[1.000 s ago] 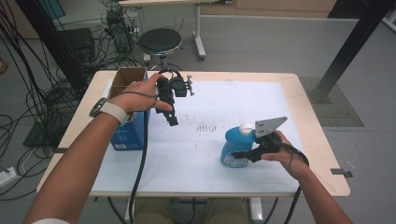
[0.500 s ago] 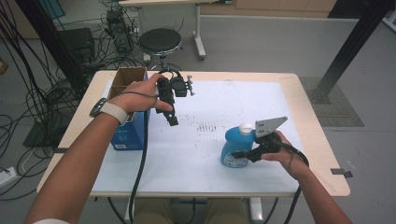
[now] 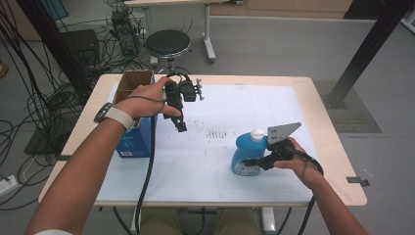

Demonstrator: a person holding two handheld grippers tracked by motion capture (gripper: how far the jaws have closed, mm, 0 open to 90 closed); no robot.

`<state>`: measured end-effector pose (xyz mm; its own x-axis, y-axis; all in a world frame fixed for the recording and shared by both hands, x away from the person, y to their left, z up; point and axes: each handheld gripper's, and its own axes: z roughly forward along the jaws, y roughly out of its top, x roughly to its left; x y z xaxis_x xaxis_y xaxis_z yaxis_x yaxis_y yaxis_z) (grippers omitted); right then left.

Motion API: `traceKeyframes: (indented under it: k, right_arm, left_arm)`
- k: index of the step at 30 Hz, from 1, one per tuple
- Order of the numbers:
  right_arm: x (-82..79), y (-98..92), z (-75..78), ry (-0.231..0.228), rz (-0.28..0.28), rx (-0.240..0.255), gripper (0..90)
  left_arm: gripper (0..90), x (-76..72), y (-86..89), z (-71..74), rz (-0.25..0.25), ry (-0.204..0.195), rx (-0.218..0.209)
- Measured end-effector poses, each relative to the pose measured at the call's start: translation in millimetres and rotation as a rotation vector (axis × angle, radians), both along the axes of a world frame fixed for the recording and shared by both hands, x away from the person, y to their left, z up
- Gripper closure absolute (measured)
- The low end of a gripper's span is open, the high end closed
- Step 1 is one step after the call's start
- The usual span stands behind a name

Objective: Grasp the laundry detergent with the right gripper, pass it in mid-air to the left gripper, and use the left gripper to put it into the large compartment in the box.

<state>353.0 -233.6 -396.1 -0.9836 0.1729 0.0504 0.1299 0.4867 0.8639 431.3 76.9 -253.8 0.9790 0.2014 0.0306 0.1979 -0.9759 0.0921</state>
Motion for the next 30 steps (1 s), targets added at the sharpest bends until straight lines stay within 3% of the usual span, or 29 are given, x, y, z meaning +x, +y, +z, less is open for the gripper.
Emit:
traceKeyframes:
  k: [19, 30]
  right_arm:
    - [0.8, 0.8, 3.1, 0.017, -0.022, 0.007, 43.9]
    - [-4.8, 7.1, 34.2, 0.0, -0.028, 0.019, 43.8]
  left_arm:
    - [7.9, -9.1, 1.0, 13.2, 0.012, -0.009, 0.025]
    - [8.1, -23.5, -5.2, 37.7, -0.008, -0.023, 0.047]
